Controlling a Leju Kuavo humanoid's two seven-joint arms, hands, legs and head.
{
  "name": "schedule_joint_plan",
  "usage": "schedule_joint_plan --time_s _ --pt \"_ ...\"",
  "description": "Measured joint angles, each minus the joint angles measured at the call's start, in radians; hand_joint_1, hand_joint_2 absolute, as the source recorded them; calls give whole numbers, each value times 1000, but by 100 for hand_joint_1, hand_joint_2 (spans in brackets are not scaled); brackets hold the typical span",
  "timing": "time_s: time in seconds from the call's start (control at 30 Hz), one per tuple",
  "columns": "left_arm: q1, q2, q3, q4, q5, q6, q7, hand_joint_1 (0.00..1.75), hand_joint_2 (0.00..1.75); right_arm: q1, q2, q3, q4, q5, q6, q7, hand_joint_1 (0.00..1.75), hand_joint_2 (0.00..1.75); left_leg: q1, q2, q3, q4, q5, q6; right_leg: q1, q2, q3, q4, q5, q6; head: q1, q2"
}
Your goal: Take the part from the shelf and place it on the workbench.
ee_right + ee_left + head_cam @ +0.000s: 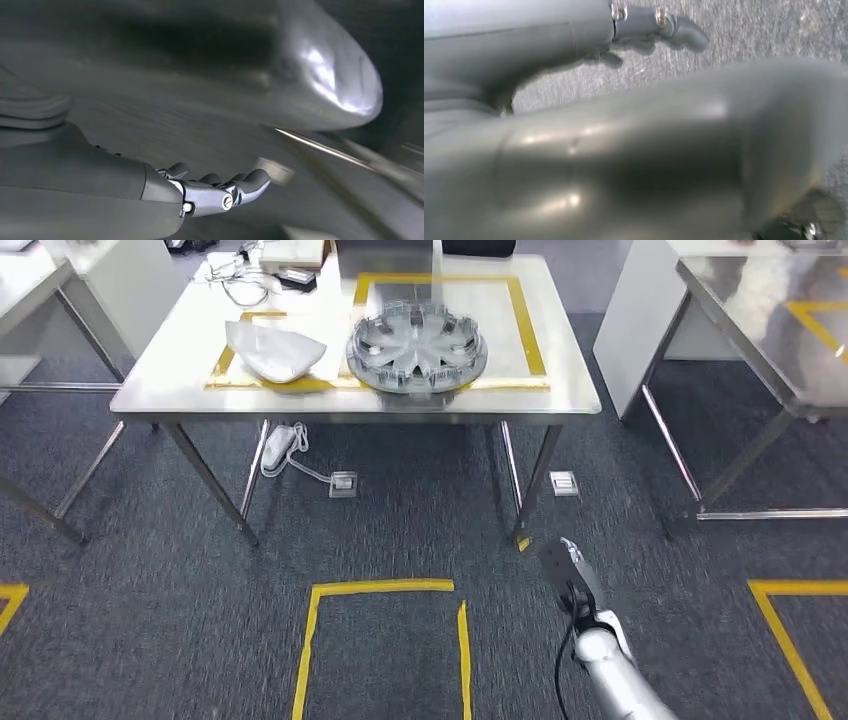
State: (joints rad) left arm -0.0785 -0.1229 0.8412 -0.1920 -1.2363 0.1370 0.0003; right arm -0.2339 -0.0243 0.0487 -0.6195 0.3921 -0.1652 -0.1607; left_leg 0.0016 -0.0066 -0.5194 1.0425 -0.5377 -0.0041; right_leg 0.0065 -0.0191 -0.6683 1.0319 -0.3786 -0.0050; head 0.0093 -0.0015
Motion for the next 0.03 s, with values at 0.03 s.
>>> schedule_joint_plan --time_s 0.03 --pt "2 0 1 0 4 1 -2 0 0 1 -2 -3 32 3 11 26 0 0 -1 0 -4 1 3 4 -1 -1 1 -2 5 3 0 0"
